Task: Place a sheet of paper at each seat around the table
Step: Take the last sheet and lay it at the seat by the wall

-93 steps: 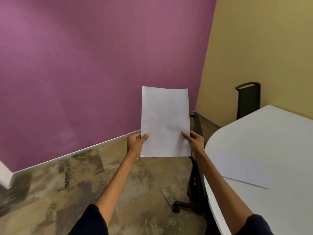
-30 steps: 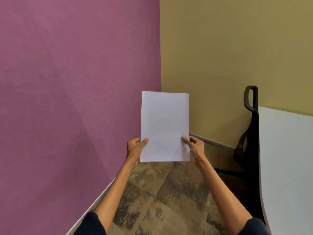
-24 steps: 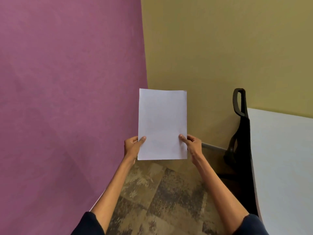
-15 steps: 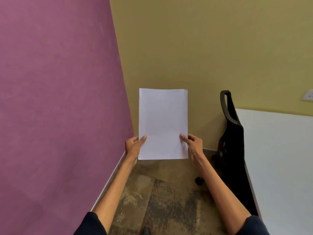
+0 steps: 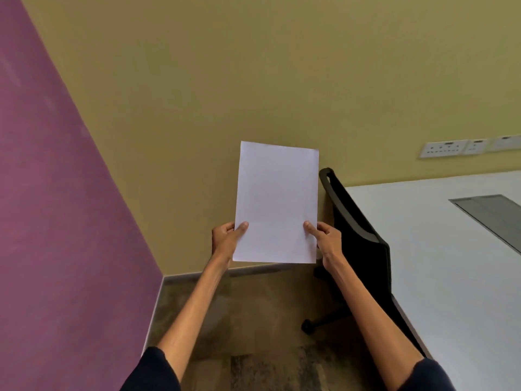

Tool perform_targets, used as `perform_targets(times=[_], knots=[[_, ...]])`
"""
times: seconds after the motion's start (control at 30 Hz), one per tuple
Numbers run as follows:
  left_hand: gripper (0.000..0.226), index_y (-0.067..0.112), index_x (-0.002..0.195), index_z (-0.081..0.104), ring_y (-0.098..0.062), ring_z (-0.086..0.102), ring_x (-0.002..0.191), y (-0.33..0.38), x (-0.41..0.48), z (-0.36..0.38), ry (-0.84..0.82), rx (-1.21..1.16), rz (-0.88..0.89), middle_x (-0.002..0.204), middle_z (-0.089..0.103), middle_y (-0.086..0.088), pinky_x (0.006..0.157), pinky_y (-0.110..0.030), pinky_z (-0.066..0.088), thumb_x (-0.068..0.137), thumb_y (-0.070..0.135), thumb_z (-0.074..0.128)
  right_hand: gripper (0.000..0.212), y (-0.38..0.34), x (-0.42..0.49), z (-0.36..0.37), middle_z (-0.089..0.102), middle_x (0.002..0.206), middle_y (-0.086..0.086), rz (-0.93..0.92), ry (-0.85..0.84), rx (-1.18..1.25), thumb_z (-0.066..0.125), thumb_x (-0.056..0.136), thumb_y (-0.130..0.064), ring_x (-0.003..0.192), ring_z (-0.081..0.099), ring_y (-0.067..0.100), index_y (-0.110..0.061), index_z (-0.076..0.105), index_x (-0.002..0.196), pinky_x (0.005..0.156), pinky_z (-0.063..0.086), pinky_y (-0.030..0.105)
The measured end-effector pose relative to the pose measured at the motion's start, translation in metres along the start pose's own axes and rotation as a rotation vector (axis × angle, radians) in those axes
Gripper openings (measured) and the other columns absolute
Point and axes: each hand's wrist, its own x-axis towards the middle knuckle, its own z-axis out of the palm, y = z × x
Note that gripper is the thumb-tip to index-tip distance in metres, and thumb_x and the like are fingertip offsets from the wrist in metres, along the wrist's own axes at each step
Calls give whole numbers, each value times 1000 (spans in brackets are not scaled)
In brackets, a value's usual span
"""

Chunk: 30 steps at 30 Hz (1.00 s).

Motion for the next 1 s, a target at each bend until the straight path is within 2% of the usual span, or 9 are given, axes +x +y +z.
perform_targets(times=[0.07,0.13,0.2,0.3,0.47,0.6,0.73,0.9,1.0], knots=[[15,0,98,70,-23,69,86,4,33,18,-51,8,1,97,72,-14,83,-37,57,89,12,70,17,-4,28,-5,74,96,3,-9,32,-8,76,82,-31,88,70,21,-16,73,89,78,56,32],[19,-3,100,70,-18,71,78,9,68,40,-110,12,5,96,73,-13,74,-29,60,88,12,70,19,-10,58,-14,75,98,5,-12,70,16,77,81,-30,88,71,22,-14,73,91,78,57,34],[20,-2,102,70,-18,72,77,19,105,66,-174,18,17,96,74,-13,70,-28,61,88,12,70,19,-18,89,-23,76,96,2,-24,117,52,78,80,-28,86,72,21,-14,74,91,72,57,29],[23,-3,101,71,-24,72,81,30,157,110,-262,35,43,96,74,-15,77,-36,60,87,14,71,13,-29,138,-41,76,95,-1,-39,183,110,78,80,-24,86,72,19,-16,74,89,73,56,28],[13,5,92,73,-10,72,68,40,225,185,-391,103,72,85,76,-2,58,-21,57,87,18,72,17,-51,212,-77,75,91,-3,-61,302,140,77,80,-22,77,68,12,-11,75,92,61,51,19],[9,11,89,73,-6,72,67,48,275,246,-457,121,95,86,76,0,59,-20,57,86,19,72,8,-67,268,-107,72,82,-3,-84,347,126,77,81,-20,70,63,12,-13,74,81,60,48,20],[6,13,81,72,-1,69,61,48,314,308,-519,154,108,80,74,4,55,-17,55,86,17,72,5,-74,308,-141,73,80,-6,-102,435,127,77,81,-21,67,64,7,-17,74,78,58,49,17],[6,15,81,74,-4,70,64,39,357,391,-664,168,84,79,75,5,57,-19,56,86,17,72,5,-69,346,-190,74,81,-5,-98,560,128,76,81,-20,69,65,10,-15,74,79,59,50,19],[8,13,79,74,-5,69,62,23,381,445,-761,194,67,75,75,5,54,-19,54,85,17,73,9,-55,361,-218,73,90,5,-83,666,129,75,83,-15,75,66,15,-8,74,89,67,53,26]])
